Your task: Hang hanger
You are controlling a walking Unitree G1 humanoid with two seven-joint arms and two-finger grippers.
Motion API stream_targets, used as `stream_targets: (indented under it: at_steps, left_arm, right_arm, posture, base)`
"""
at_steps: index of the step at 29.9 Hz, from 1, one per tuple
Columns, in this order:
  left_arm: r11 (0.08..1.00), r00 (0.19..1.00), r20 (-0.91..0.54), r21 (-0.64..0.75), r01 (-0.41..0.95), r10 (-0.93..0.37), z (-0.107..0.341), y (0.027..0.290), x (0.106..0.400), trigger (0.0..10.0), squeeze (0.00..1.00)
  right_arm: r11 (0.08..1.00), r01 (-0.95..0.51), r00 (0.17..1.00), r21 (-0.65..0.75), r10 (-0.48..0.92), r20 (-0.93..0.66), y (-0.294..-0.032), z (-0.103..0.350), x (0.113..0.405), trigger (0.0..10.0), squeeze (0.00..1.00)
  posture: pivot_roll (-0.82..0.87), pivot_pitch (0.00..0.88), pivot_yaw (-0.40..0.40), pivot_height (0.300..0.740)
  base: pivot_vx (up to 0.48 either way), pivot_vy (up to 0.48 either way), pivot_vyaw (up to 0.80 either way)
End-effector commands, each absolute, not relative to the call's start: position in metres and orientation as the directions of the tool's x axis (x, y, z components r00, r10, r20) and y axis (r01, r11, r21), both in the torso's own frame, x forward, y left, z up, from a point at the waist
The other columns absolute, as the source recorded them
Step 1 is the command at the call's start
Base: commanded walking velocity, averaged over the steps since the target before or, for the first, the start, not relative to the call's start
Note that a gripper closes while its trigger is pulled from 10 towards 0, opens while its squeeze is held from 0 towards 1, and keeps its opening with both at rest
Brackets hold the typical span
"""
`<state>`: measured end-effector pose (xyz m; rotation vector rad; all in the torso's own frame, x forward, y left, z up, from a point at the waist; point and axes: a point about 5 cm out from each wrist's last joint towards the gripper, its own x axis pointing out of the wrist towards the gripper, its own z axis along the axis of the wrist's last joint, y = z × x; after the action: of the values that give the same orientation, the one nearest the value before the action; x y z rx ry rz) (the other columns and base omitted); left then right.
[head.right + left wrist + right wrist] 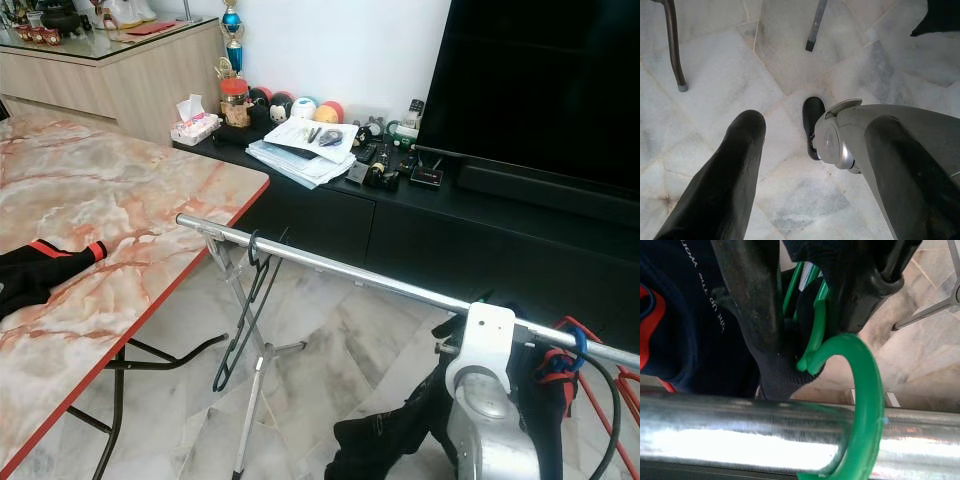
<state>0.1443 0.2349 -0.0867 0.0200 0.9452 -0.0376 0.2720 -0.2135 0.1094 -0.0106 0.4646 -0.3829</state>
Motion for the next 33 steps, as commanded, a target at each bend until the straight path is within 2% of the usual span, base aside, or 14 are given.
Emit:
stream_targets:
  at_steps: [1, 15, 16, 17, 18, 19, 20, 33]
  left_arm:
    - [0.999, 0.562, -0.827, 0.005, 0.047, -0.022, -0.089, 0.237, 0.139, 10.0, 0.0]
    - [0.999, 0.565, -0.825, 0.002, 0.043, -0.023, -0.089, 0.236, 0.139, 10.0, 0.0]
    - [0.999, 0.564, -0.825, 0.002, 0.042, -0.022, -0.089, 0.236, 0.139, 10.0, 0.0]
    - [0.999, 0.564, -0.825, 0.002, 0.042, -0.022, -0.089, 0.236, 0.139, 10.0, 0.0]
    - [0.999, 0.564, -0.826, 0.002, 0.043, -0.022, -0.089, 0.236, 0.139, 10.0, 0.0]
    - [0.999, 0.564, -0.826, 0.002, 0.043, -0.022, -0.089, 0.236, 0.139, 10.0, 0.0]
    - [0.999, 0.563, -0.826, 0.003, 0.044, -0.022, -0.089, 0.237, 0.139, 10.0, 0.0]
    - [0.999, 0.558, -0.829, 0.004, 0.049, -0.024, -0.089, 0.237, 0.138, 10.0, 0.0]
  right_arm:
    - [0.914, 0.392, 0.804, -0.107, -0.397, -0.443, -0.217, 0.109, 0.267, 0.0, 0.0]
    - [0.889, 0.441, 0.781, -0.122, -0.447, -0.437, -0.224, 0.104, 0.272, 0.0, 0.0]
    - [0.888, 0.442, 0.774, -0.129, -0.45, -0.444, -0.226, 0.101, 0.272, 3.5, 0.0]
    - [0.888, 0.442, 0.774, -0.129, -0.45, -0.444, -0.226, 0.101, 0.272, 3.5, 0.0]
    - [0.889, 0.436, 0.768, -0.138, -0.448, -0.458, -0.226, 0.096, 0.273, 8.2, 0.0]
    - [0.892, 0.429, 0.766, -0.143, -0.443, -0.465, -0.226, 0.094, 0.273, 8.2, 0.0]
    - [0.896, 0.423, 0.764, -0.138, -0.434, -0.478, -0.225, 0.091, 0.274, 10.0, 0.0]
    - [0.905, 0.416, 0.749, -0.09, -0.397, -0.53, -0.221, 0.071, 0.277, 10.0, 0.0]
  posture:
    - [0.15, 0.063, 0.001, 0.74]
    - [0.15, 0.056, -0.001, 0.74]
    - [0.15, 0.055, 0.0, 0.74]
    - [0.15, 0.055, 0.0, 0.74]
    - [0.15, 0.055, 0.0, 0.74]
    - [0.15, 0.055, 0.0, 0.74]
    - [0.16, 0.055, 0.001, 0.74]
    - [0.16, 0.057, 0.004, 0.74]
  base:
    - [0.0, 0.0, 0.0]
    - [0.0, 0.0, 0.0]
    - [0.0, 0.0, 0.0]
    - [0.0, 0.0, 0.0]
    - [0.0, 0.0, 0.0]
    - [0.0, 0.0, 0.0]
    - [0.0, 0.0, 0.0]
    - [0.0, 0.0, 0.0]
